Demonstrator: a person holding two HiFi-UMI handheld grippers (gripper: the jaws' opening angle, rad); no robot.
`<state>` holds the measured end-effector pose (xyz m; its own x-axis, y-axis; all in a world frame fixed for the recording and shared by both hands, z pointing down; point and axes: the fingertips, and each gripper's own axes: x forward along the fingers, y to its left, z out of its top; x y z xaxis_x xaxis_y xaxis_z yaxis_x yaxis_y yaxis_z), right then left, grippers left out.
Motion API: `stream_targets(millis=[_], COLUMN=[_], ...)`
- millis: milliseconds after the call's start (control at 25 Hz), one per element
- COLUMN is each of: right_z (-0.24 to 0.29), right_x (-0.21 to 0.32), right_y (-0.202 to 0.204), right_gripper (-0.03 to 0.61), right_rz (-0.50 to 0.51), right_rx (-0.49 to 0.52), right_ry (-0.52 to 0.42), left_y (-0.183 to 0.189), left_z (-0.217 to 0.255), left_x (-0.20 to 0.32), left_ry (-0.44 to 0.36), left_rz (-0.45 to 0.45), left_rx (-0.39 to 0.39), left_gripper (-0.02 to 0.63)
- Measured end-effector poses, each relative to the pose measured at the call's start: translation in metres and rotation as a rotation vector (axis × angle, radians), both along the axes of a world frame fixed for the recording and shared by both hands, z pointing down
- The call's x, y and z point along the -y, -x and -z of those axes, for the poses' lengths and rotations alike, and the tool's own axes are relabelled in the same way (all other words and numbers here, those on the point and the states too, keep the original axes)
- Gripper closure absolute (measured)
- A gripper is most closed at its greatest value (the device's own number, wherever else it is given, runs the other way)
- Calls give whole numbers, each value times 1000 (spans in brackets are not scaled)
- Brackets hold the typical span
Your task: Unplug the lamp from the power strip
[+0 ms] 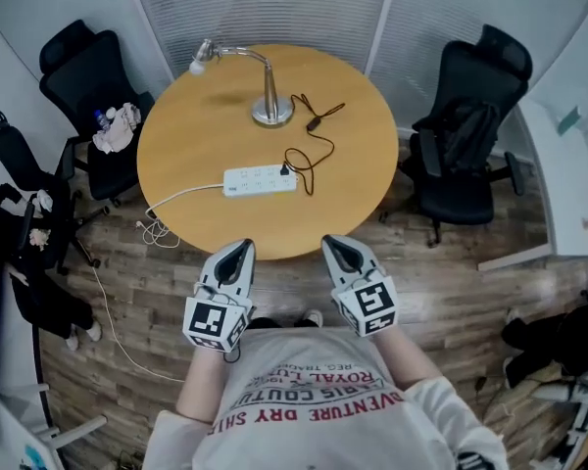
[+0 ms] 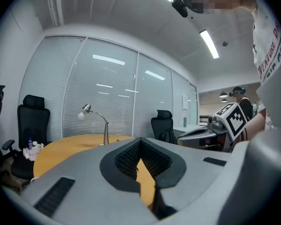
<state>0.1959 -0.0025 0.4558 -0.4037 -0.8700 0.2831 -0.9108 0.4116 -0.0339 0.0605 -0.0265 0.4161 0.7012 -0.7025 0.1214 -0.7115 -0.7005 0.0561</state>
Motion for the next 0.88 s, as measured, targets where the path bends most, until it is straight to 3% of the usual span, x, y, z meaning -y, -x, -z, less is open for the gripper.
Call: stream_targets(millis=[280, 560, 880], right_z=[-19, -32, -55], right_x=[39, 101, 177], right_y=[-17, -22, -13], right_gripper=[548, 548, 548], right_rz=[39, 44, 83], right_rx=[39, 30, -6], right_ry=[50, 73, 161], left_y=[-21, -29, -30], left_z=[-10, -26, -46], left_x=[30, 86, 175], left_ry=[-4, 31, 63], left_rz=[19, 21, 23], left_rx=[82, 68, 46], left_gripper=[586, 586, 586])
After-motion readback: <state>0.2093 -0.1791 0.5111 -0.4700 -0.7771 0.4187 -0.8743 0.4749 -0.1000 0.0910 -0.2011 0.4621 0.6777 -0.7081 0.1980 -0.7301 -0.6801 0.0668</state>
